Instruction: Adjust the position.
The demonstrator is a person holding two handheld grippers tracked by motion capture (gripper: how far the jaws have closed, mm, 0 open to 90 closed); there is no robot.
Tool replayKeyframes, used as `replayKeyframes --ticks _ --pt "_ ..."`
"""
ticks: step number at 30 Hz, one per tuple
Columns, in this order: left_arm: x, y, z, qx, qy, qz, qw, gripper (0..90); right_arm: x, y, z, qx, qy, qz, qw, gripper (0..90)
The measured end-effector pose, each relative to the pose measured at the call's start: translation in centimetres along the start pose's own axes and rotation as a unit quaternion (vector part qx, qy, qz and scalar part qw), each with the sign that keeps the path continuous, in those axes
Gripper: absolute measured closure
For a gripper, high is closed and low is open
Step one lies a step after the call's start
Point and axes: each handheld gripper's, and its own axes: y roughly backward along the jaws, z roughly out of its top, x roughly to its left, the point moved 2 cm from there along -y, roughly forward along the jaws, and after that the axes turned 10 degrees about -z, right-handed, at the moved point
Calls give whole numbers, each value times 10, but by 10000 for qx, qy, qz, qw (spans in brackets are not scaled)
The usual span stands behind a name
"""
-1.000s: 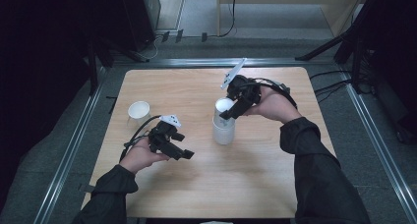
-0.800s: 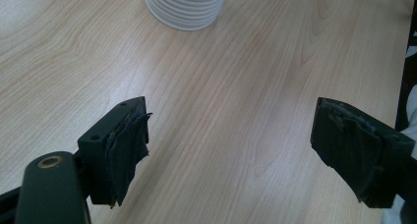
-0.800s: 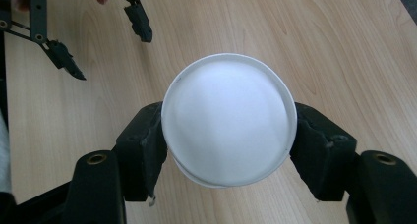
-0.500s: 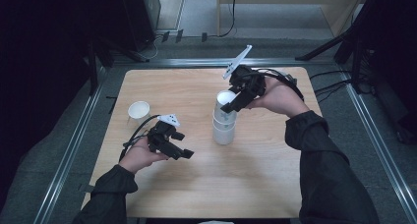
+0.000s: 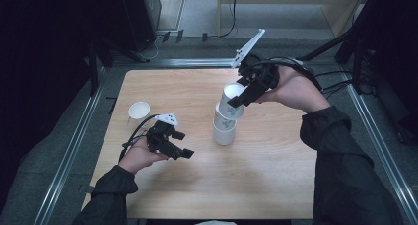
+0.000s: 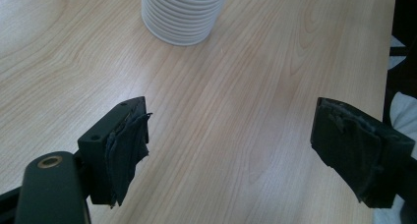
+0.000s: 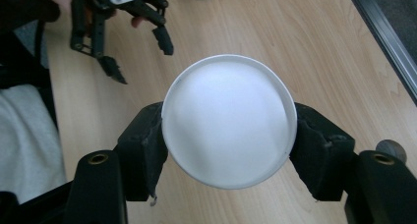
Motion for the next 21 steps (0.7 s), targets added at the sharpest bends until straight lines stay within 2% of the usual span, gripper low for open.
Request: replayKeyframes --ticks 5,8,11,18,20,21 --pt "0 3 1 -120 1 4 9999 145 15 17 -9 -3 51 37 10000 353" --pt "-1 3 1 -102 -53 18 9999 145 25 19 -18 -119 279 -57 9995 352" --pt "-2 2 1 -95 -83 32 9999 145 32 14 -32 -162 179 99 9997 352" --pt "-6 1 3 -148 -224 18 9996 145 40 -5 -60 -197 53 256 9995 352" --pt "-6 1 4 -188 -223 -50 9996 145 42 -14 -67 -291 84 287 9991 353" --pt "-7 1 4 -188 -244 -16 9995 145 44 -17 -69 -300 75 315 9990 353"
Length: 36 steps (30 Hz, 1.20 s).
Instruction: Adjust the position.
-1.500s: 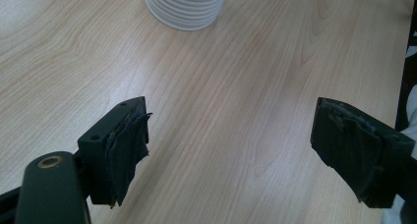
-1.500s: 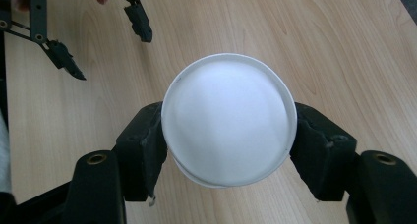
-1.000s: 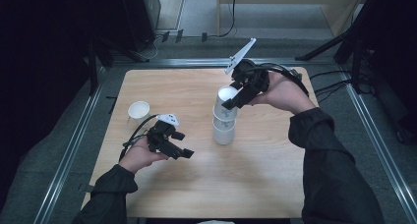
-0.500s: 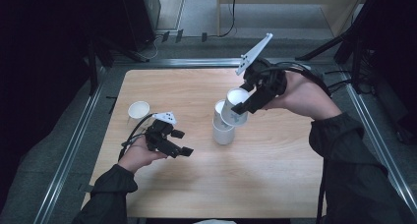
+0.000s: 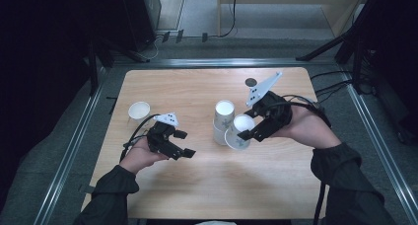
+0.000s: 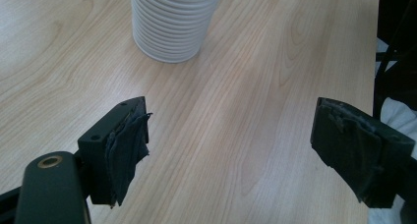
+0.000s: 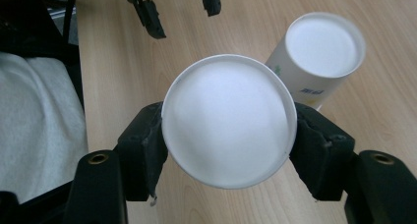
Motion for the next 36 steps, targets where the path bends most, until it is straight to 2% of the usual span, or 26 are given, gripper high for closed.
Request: replayKeyframes --ticks 5,11,16,17,24,29,31,36 --pt "-1 0 0 -48 -50 -30 10000 145 8 -23 -16 -118 -54 127 9998 353" --pt "-2 -4 1 29 -96 7 9999 145 14 -48 -31 -367 -215 330 9986 353" --pt "-3 -8 1 17 -84 -69 9999 145 18 -69 -40 -472 -319 455 9973 353" --pt "-4 -9 1 24 -138 -77 9999 145 18 -72 -41 -490 -359 478 9970 353" --pt "-6 -17 3 51 -249 -165 9995 145 20 -89 -47 -639 -490 574 9951 354" --pt "-4 -20 2 46 -268 -347 9990 144 19 -98 -52 -723 -587 578 9940 354" --pt "-4 -23 3 32 -303 -373 9988 144 19 -101 -54 -779 -709 632 9924 354" --pt "-5 -30 5 -34 -377 -520 9979 144 20 -107 -57 -766 -723 598 9926 354"
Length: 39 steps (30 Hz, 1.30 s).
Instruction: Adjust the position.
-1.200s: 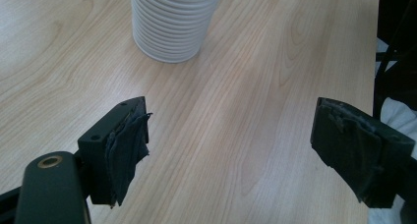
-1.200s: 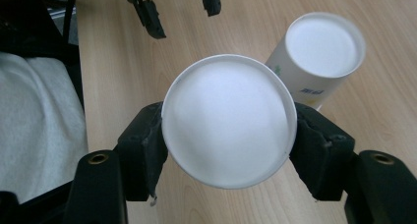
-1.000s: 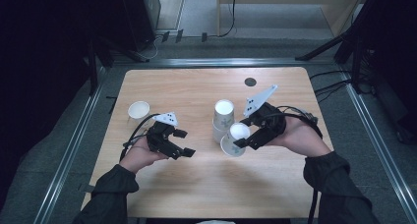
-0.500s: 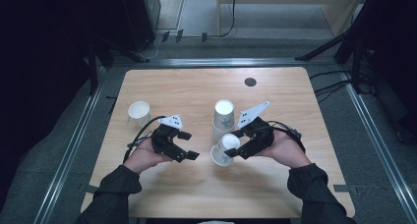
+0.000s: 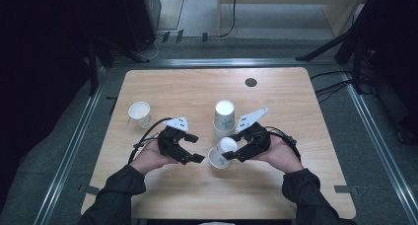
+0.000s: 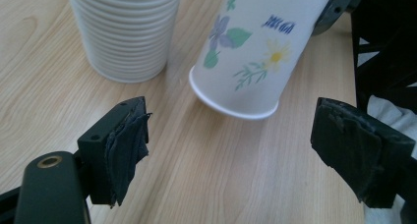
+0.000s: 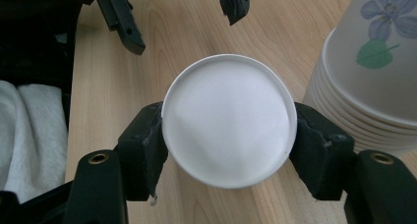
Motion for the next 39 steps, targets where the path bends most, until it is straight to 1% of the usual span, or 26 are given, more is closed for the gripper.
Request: replayKeyframes --ticks 3,6,8,10,15,19,23,26,30,32,34,35,36,39 --pt "0 -6 1 51 -51 -41 10000 144 0 -2 -1 -62 -60 50 10000 355" --pt "1 -10 1 105 -79 -82 9999 144 1 -5 -2 -62 -44 52 10000 355" --pt "1 -12 1 96 -108 -171 9997 144 2 -7 -2 -61 -61 103 9999 354" --pt "1 -14 1 84 -141 -211 9996 144 3 -8 -1 -86 -123 164 9998 354" --pt "-1 -16 2 54 -172 -242 9995 144 4 -8 3 -291 -183 266 9991 355" --pt "-2 -21 2 119 -228 -287 9993 144 5 -6 6 -411 -230 325 9984 355" --pt "-6 -28 2 222 -383 -293 9986 142 8 -5 9 -473 -236 400 9978 355" --pt "-7 -30 3 237 -429 -303 9983 143 9 -5 10 -510 -239 478 9973 355" --pt "-10 -31 3 207 -574 -328 9976 143 10 -4 12 -587 -300 561 9963 355" --pt "-11 -32 3 211 -639 -299 9973 144 10 -4 12 -602 -318 587 9960 355" --pt "-12 -32 3 224 -695 -262 9970 158 10 -4 12 -599 -350 625 9956 355" --pt "-12 -32 3 225 -725 -239 9968 176 10 -4 12 -607 -352 625 9956 355" --pt "-12 -32 3 214 -739 -246 9967 215 10 -4 12 -620 -362 652 9953 356" --pt "-13 -32 3 256 -794 -225 9963 228 10 -4 12 -610 -342 654 9954 357"
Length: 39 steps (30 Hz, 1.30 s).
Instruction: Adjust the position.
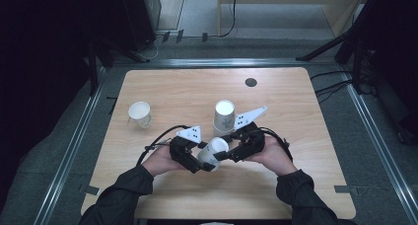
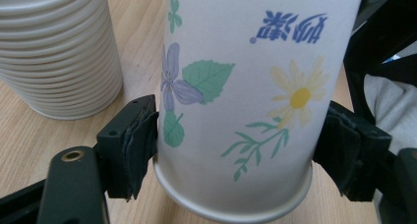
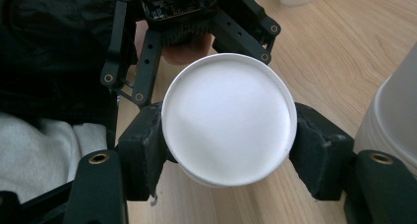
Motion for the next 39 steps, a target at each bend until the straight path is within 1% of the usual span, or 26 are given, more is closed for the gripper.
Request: replayKeyframes --ticks 4,7,12,15,17,18,20,22,24,25,26,27,28,29,31,32,33,35,37,38,39 --pt "-1 0 0 70 -59 15 10000 251 0 -1 -1 72 -38 14 10000 357" --pt "-2 -1 0 107 -105 -33 9999 287 0 -2 -1 97 6 20 10000 356" --pt "-2 0 0 119 -100 -56 9999 296 0 -2 -1 101 1 5 9999 355" --pt "-1 0 0 143 -87 -57 9998 297 0 -3 -2 108 3 37 9999 347" --pt "0 1 -1 178 -79 -49 9998 298 0 -4 -3 126 33 11 9999 325" --pt "0 2 -1 180 -56 -86 9998 297 1 -4 -4 141 45 12 9999 325" --pt "1 3 -1 184 -16 -120 9998 298 1 -4 -7 172 162 -24 9997 327" --pt "2 4 -2 212 18 -116 9997 297 0 -5 -8 215 132 4 9997 304" --pt "2 6 -2 237 35 -125 9996 297 1 -4 -9 258 206 -97 9994 294" --pt "2 8 -2 248 30 -88 9996 297 1 -3 -10 255 232 -116 9993 290" --pt "3 9 -2 286 25 -113 9995 297 1 -2 -10 244 244 -140 9993 290" --pt "2 12 -2 354 -9 -76 9993 296 1 -1 -11 242 234 -135 9993 290" --pt "3 15 -2 345 -35 -60 9994 296 1 0 -12 204 248 -160 9994 288" --pt "4 17 -2 377 -15 -101 9992 296 0 1 -13 174 254 -201 9993 284" --pt "5 22 0 424 2 -80 9991 297 -1 3 -16 193 250 -266 9991 278" --pt "6 24 0 474 -4 -64 9989 297 -1 3 -17 226 258 -366 9987 278" --pt "6 26 1 491 -7 -105 9987 297 -1 4 -18 236 267 -414 9985 278" --pt "6 28 4 565 -12 -122 9983 298 -1 5 -20 281 320 -529 9977 278" --pt "7 30 6 671 8 -156 9976 298 0 7 -21 283 327 -596 9973 278" --pt "8 31 8 719 27 -204 9972 298 -1 8 -22 287 331 -636 9970 278" --pt "9 32 9 791 21 -198 9967 297 -1 10 -22 297 327 -662 9968 278"
